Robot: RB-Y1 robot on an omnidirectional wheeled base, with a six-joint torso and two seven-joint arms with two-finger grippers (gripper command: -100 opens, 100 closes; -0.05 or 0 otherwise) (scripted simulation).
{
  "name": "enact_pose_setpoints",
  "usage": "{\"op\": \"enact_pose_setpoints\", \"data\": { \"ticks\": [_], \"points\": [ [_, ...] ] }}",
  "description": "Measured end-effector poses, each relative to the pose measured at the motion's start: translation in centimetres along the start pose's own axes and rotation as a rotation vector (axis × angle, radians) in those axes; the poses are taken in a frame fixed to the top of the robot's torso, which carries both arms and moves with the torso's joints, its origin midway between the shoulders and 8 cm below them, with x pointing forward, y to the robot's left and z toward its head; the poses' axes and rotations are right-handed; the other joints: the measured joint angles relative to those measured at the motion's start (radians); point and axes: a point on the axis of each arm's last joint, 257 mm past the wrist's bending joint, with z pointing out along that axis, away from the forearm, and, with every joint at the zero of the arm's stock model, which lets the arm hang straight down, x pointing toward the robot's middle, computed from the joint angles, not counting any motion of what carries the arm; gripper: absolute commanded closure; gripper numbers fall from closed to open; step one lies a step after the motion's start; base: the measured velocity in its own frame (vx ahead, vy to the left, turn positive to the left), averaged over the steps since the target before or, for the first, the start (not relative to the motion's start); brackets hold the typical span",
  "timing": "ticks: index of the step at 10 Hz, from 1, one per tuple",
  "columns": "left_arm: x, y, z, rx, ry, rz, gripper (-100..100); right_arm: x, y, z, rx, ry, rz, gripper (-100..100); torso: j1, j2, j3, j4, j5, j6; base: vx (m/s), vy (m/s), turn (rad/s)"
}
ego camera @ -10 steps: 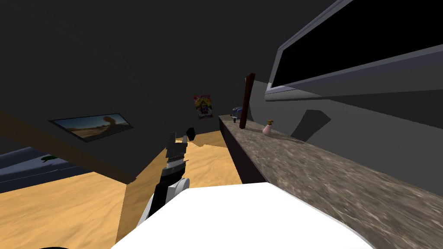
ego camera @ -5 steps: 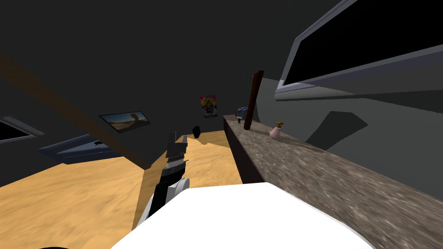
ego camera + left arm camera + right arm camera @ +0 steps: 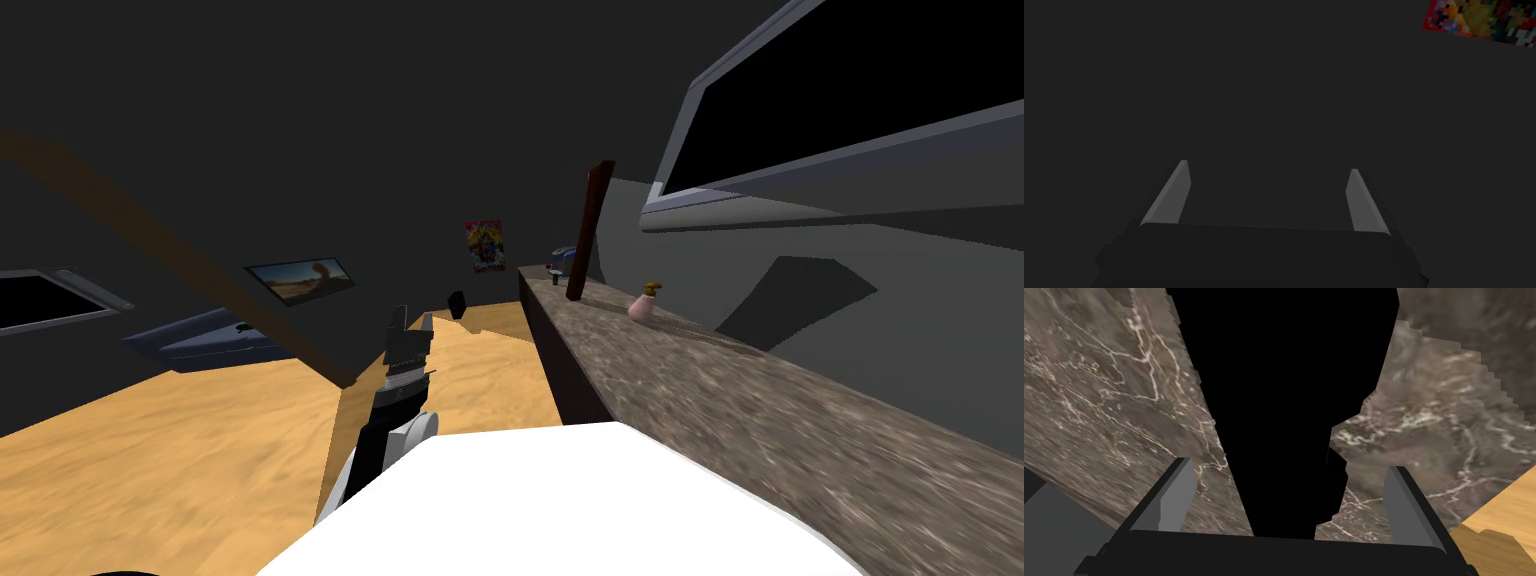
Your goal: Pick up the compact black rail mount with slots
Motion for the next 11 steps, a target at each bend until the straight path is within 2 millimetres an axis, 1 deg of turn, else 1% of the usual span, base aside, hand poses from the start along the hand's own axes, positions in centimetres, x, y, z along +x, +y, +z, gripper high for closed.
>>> {"op": "enact_pose_setpoints", "data": {
  "ticks": [1,3,5,6,7,10,11],
  "points": [
    [0.0,0.0,0.0,0.000,0.000,0.000,0,0.0,0.0,0.0,0.000,0.000,0.000,100,0.000,0.000,0.000,0.000,0.000,0.000,0.000,0.000,0.000],
    [0.0,0.0,0.0,0.000,0.000,0.000,0,0.1,-0.2,0.0,0.005,0.003,-0.003,100,0.000,0.000,0.001,0.001,-0.003,0.001,-0.001,-0.006,0.004],
    [0.0,0.0,0.0,0.000,0.000,0.000,0,0.1,-0.2,0.0,0.005,0.002,-0.002,100,0.000,0.001,0.001,0.001,-0.003,0.001,0.000,0.000,0.000],
    [0.0,0.0,0.0,0.000,0.000,0.000,0,0.1,-0.2,0.0,0.004,0.002,-0.002,0,0.000,0.001,0.001,0.001,-0.003,0.001,0.000,0.000,0.000],
    [0.0,0.0,0.0,0.000,0.000,0.000,0,0.1,-0.2,0.0,0.005,0.002,-0.002,100,0.000,0.001,0.001,0.001,-0.003,0.001,0.000,-0.006,-0.082],
    [0.0,0.0,0.0,0.000,0.000,0.000,0,-0.7,0.1,-1.4,-0.006,0.001,-0.011,100,0.001,0.001,0.001,0.001,-0.002,0.002,-0.002,-0.007,-0.038],
    [0.0,0.0,0.0,0.000,0.000,0.000,0,-0.7,0.2,-1.4,-0.007,0.001,-0.011,0,0.001,0.001,0.001,0.001,-0.002,0.001,0.000,0.000,0.000]
  ]
}}
